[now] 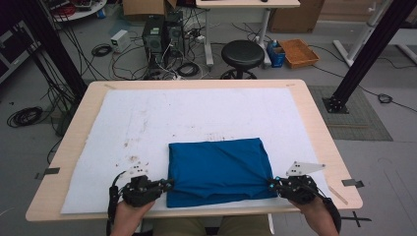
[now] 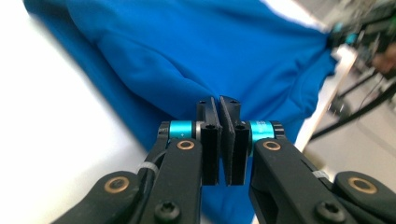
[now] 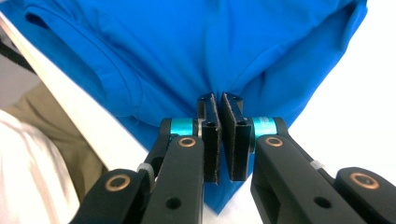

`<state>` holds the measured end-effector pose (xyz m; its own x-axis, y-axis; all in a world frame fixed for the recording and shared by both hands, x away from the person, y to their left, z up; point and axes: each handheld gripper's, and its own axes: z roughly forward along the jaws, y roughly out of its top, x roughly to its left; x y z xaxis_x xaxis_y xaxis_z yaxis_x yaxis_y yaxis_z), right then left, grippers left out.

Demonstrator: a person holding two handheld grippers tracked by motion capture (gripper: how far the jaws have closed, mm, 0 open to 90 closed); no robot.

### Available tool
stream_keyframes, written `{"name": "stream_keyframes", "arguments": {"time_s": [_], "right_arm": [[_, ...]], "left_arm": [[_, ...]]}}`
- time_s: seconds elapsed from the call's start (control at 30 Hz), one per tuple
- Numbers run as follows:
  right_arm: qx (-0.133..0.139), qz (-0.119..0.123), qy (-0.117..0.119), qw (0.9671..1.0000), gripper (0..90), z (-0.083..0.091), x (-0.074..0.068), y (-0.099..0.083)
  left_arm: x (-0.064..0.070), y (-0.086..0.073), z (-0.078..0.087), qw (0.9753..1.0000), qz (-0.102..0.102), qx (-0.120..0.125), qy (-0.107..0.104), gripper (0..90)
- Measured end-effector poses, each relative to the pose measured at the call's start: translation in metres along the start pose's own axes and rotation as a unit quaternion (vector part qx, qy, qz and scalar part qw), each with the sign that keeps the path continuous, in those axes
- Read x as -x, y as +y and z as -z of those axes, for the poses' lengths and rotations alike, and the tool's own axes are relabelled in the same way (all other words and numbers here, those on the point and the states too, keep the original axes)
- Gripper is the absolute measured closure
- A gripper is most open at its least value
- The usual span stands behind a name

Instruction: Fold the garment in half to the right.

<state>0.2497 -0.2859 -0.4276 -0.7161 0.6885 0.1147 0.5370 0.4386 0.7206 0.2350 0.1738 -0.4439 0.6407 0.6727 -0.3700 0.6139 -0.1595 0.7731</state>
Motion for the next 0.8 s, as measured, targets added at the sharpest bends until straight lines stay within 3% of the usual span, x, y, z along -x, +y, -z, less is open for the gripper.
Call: {"name": "stream_keyframes", "arguments": {"time_s": [0.1,0.13,0.23,0.33,0.4,0.47,0.53,0.6,0.67,0.77,0.8], "right_arm": [[-0.034,0.000,0.005,0.9994,85.0,-0.003,-0.004,-0.003],[-0.036,0.002,0.003,0.9994,80.7,-0.003,-0.005,-0.004],[0.000,-0.023,-0.003,0.9997,61.8,0.003,0.000,-0.002],[0.033,-0.056,-0.032,0.9974,56.0,0.006,0.011,0.004],[0.033,-0.062,-0.045,0.9965,55.4,0.001,0.015,0.007],[0.034,-0.055,-0.060,0.9961,51.9,-0.009,0.017,0.014],[0.035,-0.052,-0.094,0.9936,43.3,-0.019,0.022,0.024],[0.034,-0.053,-0.114,0.9914,37.9,-0.031,0.031,0.035],[0.043,-0.057,-0.135,0.9883,35.3,-0.043,0.041,0.049],[0.043,-0.081,-0.144,0.9853,30.3,-0.064,0.059,0.067],[0.028,-0.096,-0.149,0.9838,30.4,-0.075,0.066,0.072]], "left_arm": [[0.003,-0.004,-0.005,0.9995,-0.016,-0.025,0.010,86.6],[0.003,-0.004,-0.005,0.9994,-0.017,-0.027,0.012,85.6],[0.005,0.001,-0.005,0.9994,-0.020,-0.007,0.028,61.6],[0.005,0.012,-0.001,0.9973,-0.036,0.025,0.059,51.7],[-0.001,0.023,-0.002,0.9954,-0.036,0.040,0.079,48.5],[-0.008,0.034,-0.005,0.9931,-0.033,0.052,0.100,47.2],[-0.019,0.046,-0.013,0.9914,-0.019,0.060,0.115,45.1],[-0.031,0.057,-0.023,0.9880,-0.009,0.066,0.139,44.4],[-0.044,0.066,-0.035,0.9837,0.000,0.062,0.169,44.0],[-0.062,0.075,-0.054,0.9804,0.018,0.042,0.192,44.0],[-0.067,0.077,-0.060,0.9796,0.021,0.029,0.197,43.5]]}}
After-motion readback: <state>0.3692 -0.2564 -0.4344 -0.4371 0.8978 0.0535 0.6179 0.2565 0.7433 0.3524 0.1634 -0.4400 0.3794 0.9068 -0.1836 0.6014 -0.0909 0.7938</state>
